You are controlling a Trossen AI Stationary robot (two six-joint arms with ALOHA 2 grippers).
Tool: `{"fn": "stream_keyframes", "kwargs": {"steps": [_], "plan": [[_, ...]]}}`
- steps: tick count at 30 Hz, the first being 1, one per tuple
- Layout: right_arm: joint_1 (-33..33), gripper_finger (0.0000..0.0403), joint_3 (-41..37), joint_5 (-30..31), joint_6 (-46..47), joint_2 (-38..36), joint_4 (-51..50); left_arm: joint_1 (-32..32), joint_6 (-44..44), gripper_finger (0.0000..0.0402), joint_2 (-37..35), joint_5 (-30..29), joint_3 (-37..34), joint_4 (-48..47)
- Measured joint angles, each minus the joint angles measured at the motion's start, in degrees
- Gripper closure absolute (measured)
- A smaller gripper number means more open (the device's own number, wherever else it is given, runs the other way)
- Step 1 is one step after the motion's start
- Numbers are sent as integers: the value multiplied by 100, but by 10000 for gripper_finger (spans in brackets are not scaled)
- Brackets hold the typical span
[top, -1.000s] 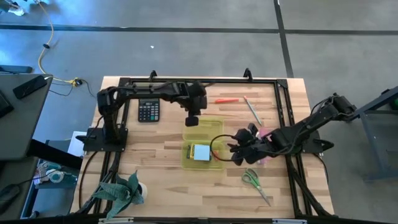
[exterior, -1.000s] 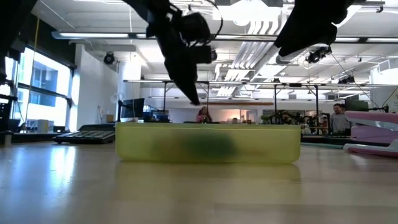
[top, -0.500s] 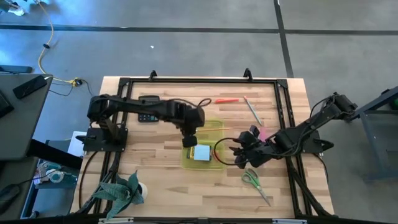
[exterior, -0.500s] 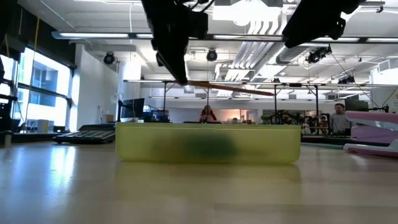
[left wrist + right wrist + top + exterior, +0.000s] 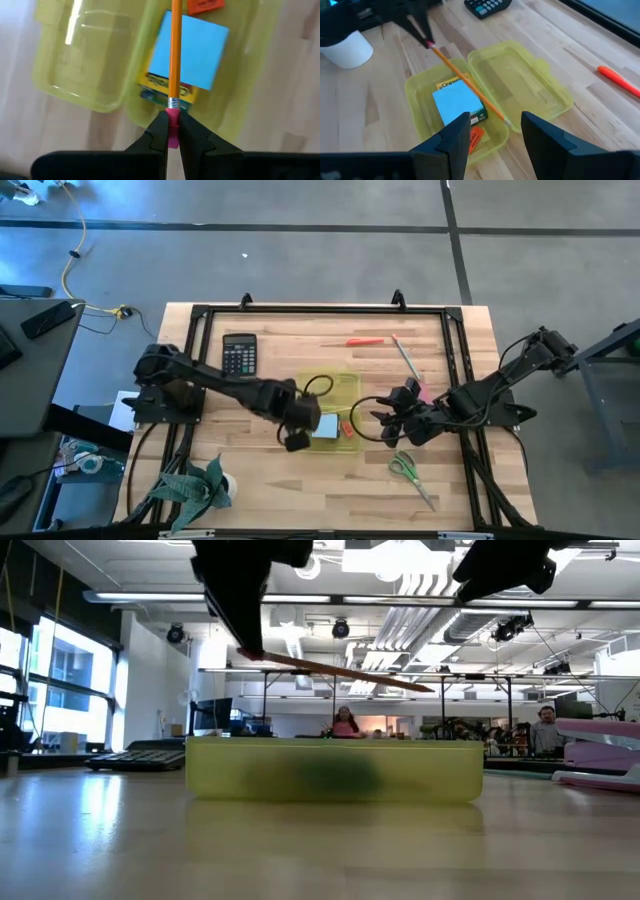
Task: Pack school essentials
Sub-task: Put the orange pencil into the yellow supply box
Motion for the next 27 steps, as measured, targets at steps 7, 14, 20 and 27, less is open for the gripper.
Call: {"fn": "stream_keyframes", "kwargs": {"steps": [7, 14, 20, 27], "plan": [[0, 238, 0, -32, -236, -63, 19, -510, -833, 387, 41, -223, 0, 13], [0, 238, 0, -26, -406, -87, 24, -773, -1217, 387, 81, -350, 0, 197], [0, 238, 0, -25, -413, -87, 37, -793, -1418, 387, 85, -264, -365, 470], [0, 238, 0, -20, -413, -87, 48, -791, -1503, 387, 76, -231, -831, 1114]]}}
